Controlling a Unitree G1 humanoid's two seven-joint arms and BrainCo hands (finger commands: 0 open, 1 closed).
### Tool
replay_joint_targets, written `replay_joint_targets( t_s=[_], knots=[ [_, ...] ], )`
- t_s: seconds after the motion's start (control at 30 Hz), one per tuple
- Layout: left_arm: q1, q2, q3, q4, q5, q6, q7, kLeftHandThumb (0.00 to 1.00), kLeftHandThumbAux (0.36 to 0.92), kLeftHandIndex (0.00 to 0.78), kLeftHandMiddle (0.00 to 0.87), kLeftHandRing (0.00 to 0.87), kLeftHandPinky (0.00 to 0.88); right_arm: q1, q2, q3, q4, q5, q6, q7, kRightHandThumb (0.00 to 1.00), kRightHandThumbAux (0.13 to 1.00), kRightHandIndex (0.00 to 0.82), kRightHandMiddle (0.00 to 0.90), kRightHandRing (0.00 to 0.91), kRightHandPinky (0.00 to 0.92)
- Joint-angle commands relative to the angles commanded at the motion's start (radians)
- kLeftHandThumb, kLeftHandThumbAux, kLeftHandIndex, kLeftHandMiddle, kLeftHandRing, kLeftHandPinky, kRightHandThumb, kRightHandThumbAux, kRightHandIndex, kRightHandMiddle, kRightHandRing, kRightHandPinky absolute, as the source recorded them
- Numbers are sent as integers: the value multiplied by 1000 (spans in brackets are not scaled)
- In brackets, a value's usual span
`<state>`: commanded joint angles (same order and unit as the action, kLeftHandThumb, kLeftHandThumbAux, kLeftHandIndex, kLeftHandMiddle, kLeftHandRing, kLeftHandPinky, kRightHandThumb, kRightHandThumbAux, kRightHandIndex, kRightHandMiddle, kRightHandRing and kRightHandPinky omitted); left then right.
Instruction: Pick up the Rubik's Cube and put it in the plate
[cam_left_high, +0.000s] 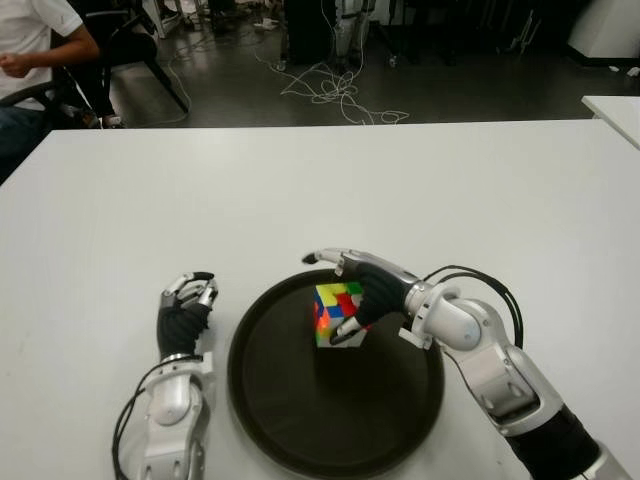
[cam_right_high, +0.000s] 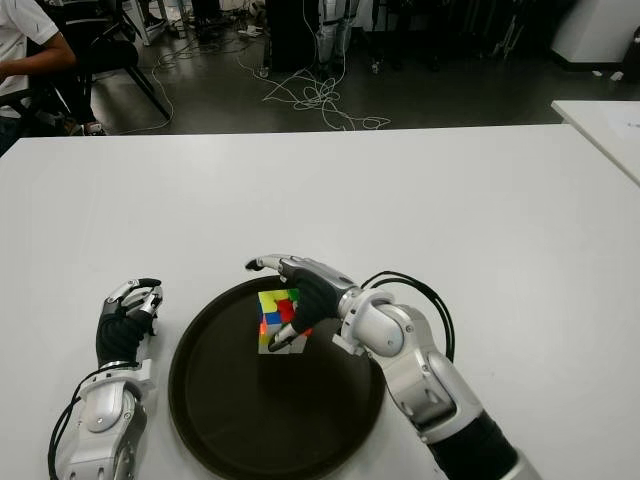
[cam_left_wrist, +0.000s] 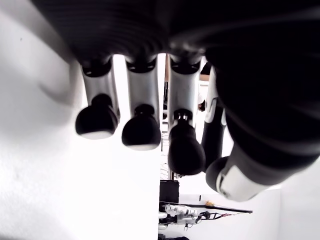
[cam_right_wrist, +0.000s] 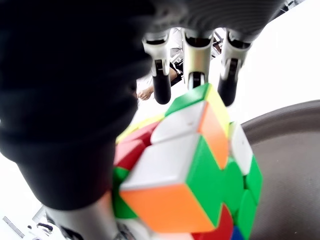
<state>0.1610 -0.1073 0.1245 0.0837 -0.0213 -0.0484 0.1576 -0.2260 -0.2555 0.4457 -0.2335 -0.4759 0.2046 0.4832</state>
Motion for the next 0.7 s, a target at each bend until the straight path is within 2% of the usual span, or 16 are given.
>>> replay_joint_targets(
  t_s=[0.4, 0.7],
  knots=[
    [-4, -6, 8, 7, -16, -12, -6, 715, 703, 445, 808, 833, 829, 0, 6, -9, -5, 16, 13, 3, 0, 933, 128, 165, 147, 136],
    [-4, -10, 7, 3, -19, -5, -3, 713, 704, 444, 810, 835, 833, -12, -7, 1, -7, -3, 10, 8, 0, 930, 144, 170, 153, 146]
  ],
)
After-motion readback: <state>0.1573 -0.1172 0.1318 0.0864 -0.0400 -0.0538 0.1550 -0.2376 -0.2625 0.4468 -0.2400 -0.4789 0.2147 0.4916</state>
